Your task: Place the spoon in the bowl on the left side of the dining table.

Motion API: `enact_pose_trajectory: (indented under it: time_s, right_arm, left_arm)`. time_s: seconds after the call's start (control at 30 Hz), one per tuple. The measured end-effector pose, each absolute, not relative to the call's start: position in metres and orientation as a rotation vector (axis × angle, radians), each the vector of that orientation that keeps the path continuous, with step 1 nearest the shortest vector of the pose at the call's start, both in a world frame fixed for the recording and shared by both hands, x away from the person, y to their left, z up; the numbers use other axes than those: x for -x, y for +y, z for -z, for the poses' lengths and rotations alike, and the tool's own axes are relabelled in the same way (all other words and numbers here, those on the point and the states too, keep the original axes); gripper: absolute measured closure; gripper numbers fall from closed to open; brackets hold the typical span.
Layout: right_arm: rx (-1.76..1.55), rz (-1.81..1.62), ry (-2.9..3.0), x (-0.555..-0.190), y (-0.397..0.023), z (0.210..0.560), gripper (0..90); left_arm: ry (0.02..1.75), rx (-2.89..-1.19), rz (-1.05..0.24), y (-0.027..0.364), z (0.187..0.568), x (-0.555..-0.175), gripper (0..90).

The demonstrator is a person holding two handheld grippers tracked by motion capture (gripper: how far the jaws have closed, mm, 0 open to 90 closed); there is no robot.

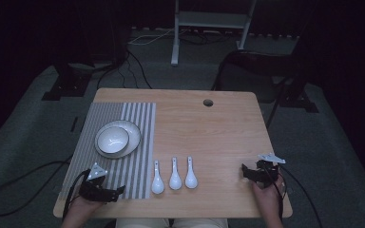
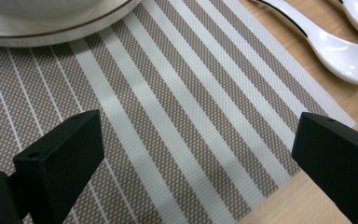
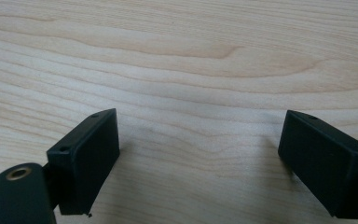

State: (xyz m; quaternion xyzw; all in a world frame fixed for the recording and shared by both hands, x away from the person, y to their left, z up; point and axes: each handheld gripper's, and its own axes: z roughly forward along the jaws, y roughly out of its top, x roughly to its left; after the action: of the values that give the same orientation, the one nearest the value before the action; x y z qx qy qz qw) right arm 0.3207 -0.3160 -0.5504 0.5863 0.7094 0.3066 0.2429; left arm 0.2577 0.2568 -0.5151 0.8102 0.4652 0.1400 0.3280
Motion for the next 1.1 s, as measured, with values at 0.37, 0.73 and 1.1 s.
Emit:
enact_pose_trajectory:
  time_s: [0.37,0.73,1.1]
  right_arm:
    - [-1.602,-0.838,1.939,-0.321,-0.316,0.55,11.7]
    - [-1.602,-0.839,1.939,-0.321,-0.316,0.55,11.7]
    - [-1.602,-0.839,1.939,-0.321,-0.316,0.55,11.7]
  left_arm:
    - [1.165,-2.132,-0.347,0.234,0.509,-0.269,2.4]
    - [1.108,-2.167,-0.319,0.207,0.503,-0.281,2.5]
    - [1.067,-2.183,-0.295,0.181,0.499,-0.295,2.5]
